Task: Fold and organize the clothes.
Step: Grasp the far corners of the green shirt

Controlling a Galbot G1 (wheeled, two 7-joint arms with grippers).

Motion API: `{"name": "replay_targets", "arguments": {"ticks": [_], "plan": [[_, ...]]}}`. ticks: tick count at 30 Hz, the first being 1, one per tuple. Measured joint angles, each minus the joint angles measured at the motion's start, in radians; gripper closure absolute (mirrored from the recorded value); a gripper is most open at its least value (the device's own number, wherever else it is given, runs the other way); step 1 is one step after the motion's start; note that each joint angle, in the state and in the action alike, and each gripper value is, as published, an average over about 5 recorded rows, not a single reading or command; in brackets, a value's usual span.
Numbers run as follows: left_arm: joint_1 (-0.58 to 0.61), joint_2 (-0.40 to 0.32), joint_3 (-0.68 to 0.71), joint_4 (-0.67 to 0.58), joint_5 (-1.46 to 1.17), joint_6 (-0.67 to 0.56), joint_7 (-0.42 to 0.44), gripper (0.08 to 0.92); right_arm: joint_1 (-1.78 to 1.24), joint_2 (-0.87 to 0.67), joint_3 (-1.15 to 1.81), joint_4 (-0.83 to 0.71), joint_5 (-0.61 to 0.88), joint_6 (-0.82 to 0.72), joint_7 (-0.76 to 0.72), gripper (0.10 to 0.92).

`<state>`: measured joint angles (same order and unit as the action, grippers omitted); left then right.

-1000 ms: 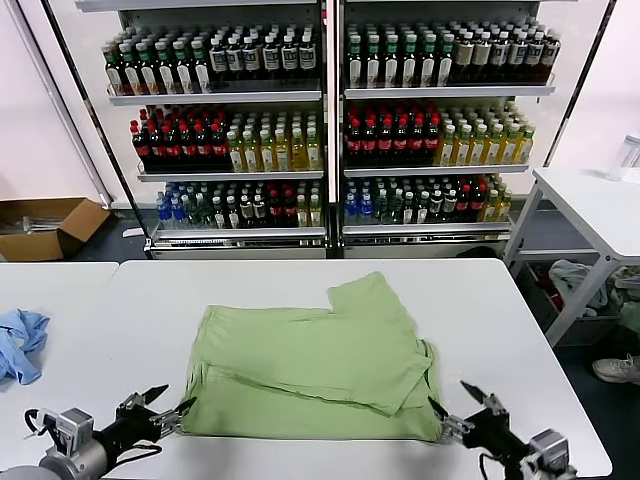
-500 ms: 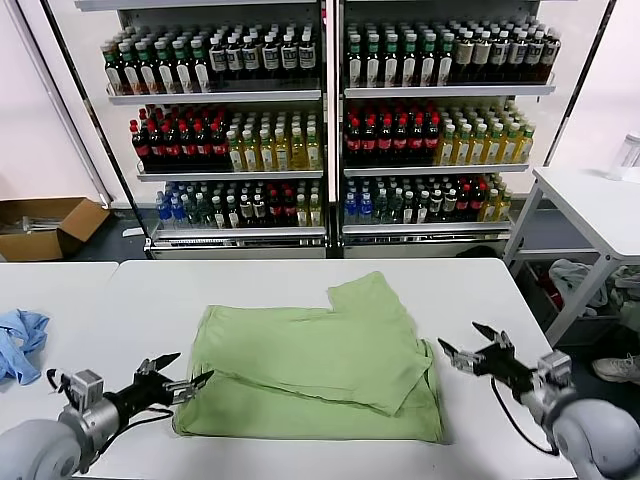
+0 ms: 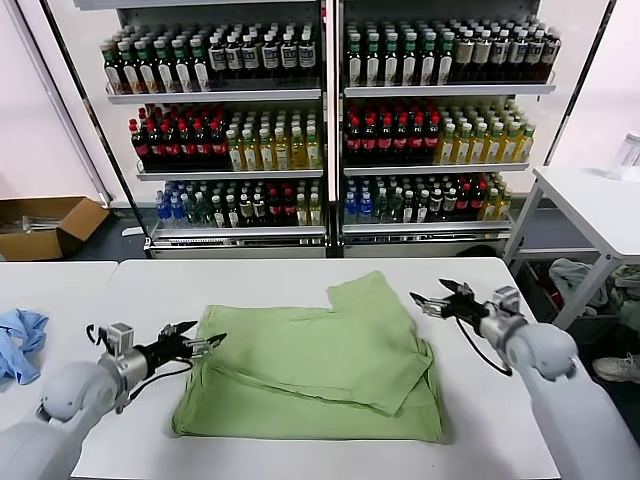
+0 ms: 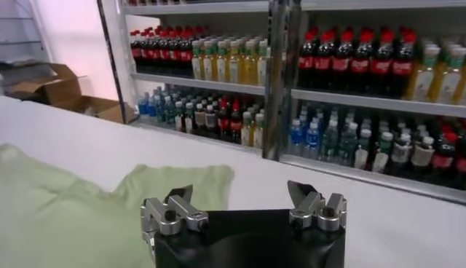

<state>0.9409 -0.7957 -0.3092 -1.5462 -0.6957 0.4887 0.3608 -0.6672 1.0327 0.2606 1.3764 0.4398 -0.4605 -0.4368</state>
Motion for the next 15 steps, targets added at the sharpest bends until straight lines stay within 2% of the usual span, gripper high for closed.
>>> {"name": "replay_targets", "arguments": {"ticks": [8,15], "plan": [[-0.183,-0.028,0.119,0.165,0.000,-0.003,0.005,0.177,0.139,0.055,-0.097,-0.169,-0.026,0.014,-0.010,0.203],[-0.248,-0.039,0.158,0.235,0.005,-0.005,0.004,0.177,0.200,0.100,-0.147,-0.257,-0.048,0.022,-0.013,0.203]]}}
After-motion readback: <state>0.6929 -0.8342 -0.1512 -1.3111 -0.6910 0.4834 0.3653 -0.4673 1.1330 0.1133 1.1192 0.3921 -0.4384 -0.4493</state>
